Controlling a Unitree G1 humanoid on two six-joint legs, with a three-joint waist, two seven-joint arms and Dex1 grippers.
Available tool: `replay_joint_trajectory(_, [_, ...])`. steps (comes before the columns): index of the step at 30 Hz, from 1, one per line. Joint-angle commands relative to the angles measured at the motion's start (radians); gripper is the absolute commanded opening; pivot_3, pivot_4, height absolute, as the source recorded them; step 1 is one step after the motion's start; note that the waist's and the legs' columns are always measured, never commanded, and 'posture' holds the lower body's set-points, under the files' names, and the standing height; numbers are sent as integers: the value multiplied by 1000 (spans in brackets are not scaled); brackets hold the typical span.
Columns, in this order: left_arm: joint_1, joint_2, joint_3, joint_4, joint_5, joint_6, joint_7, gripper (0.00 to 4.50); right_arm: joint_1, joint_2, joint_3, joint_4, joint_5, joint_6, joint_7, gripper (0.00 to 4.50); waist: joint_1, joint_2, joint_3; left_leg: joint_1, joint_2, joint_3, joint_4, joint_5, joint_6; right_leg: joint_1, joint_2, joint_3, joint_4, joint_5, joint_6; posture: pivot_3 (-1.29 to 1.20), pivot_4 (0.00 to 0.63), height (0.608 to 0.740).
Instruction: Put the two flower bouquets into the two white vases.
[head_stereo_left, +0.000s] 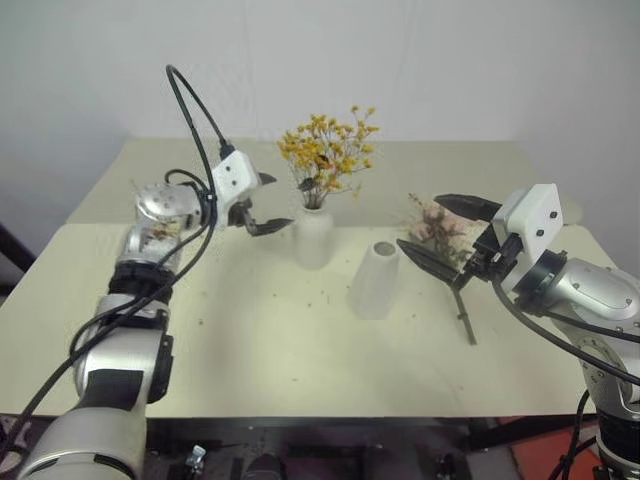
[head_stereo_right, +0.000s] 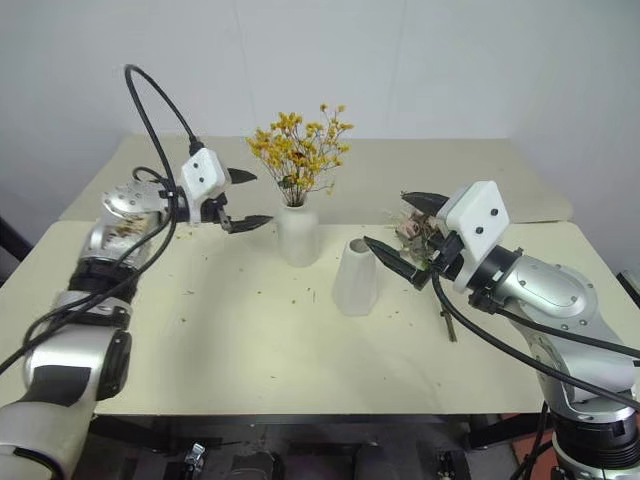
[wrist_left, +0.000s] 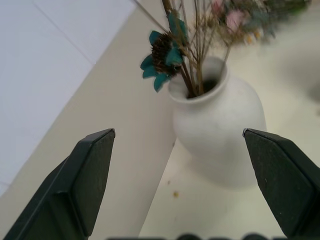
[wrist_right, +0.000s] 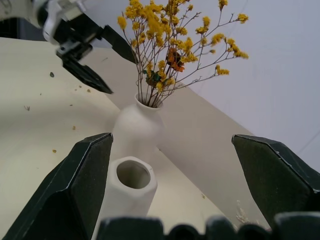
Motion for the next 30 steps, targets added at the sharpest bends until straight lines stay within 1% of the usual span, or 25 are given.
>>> replay_joint_trajectory(1, [60,71,14,-151,-76,-6,-124,4483,-10,-2,-37,-19,-2,-19,-12,4500,0,0,0,0,0,0,0,0,0,0,0,0,0,0,0,0,150,740])
replay_joint_trajectory(2, [98,98,50,-209,-158,-39,-202,4483,-7,-6,-44,-22,-2,-6,-20,4500,0,0,0,1,0,0,0,0,0,0,0,0,1,0,0,0,150,740])
replay_joint_trajectory(3, [130,116,89,-273,-252,-22,-274,4483,-4,-12,-55,-24,1,13,-30,4500,-2,0,0,1,0,0,0,0,0,0,0,0,1,0,0,0,150,740])
replay_joint_trajectory(4, [147,121,131,-339,-347,43,-306,4483,-2,-20,-75,-22,11,49,-45,4500,-2,0,0,1,1,0,0,0,0,0,0,0,1,0,-1,0,150,740])
replay_joint_trajectory(5, [154,114,165,-394,-425,115,-305,4483,-2,-33,-97,-13,21,87,-59,4500,1,0,0,0,1,0,0,0,0,0,0,0,1,1,-2,0,150,740])
replay_joint_trajectory(6, [158,109,184,-430,-472,169,-295,4483,-2,-41,-112,-7,29,115,-67,4500,5,0,0,-1,1,0,0,0,0,-1,0,0,1,1,-3,0,150,740])
replay_joint_trajectory(8, [178,106,204,-500,-546,220,-305,4483,-4,-75,-130,19,29,185,-77,4500,14,0,0,-2,1,-1,2,0,0,0,0,-1,1,2,-4,0,150,740])
replay_joint_trajectory(10, [203,111,190,-554,-552,227,-318,4483,-1,-134,-118,53,15,254,-64,4500,16,0,0,0,0,0,2,0,0,1,-1,-1,0,1,-3,0,150,740])
replay_joint_trajectory(12, [223,123,157,-584,-515,207,-325,4483,-8,-189,-90,76,1,325,-67,4500,15,0,0,1,0,0,2,0,0,2,-1,-1,0,-1,0,0,150,740])
replay_joint_trajectory(15, [233,114,135,-621,-522,231,-314,4483,-18,-293,-4,143,-44,382,-19,4500,9,0,0,1,1,0,2,0,0,2,0,-1,1,-2,1,0,150,740])
replay_joint_trajectory(17, [226,99,122,-633,-529,246,-298,4483,-64,-333,51,219,-41,419,33,4500,2,0,0,1,1,0,2,0,0,2,0,-1,0,-2,1,0,150,740])
replay_joint_trajectory(19, [219,67,114,-631,-538,237,-286,4483,-174,-321,121,351,-25,528,66,4500,-4,0,0,1,1,1,2,0,1,2,0,1,0,-2,1,0,150,740])
replay_joint_trajectory(21, [217,41,110,-632,-543,234,-277,4483,-264,-288,196,466,-49,595,71,4500,-7,0,0,2,1,1,2,0,1,2,0,1,0,-2,1,0,150,740])
replay_joint_trajectory(27, [217,35,49,-617,-467,234,-263,4483,-443,-194,397,696,-141,624,132,4500,-18,0,0,0,1,1,1,-1,2,0,0,1,0,-2,0,0,150,740])
replay_joint_trajectory(30, [218,34,37,-598,-444,214,-261,4483,-516,-147,468,794,-179,628,164,4500,-19,1,0,-1,0,1,1,0,2,-1,0,1,0,1,-4,0,150,740])
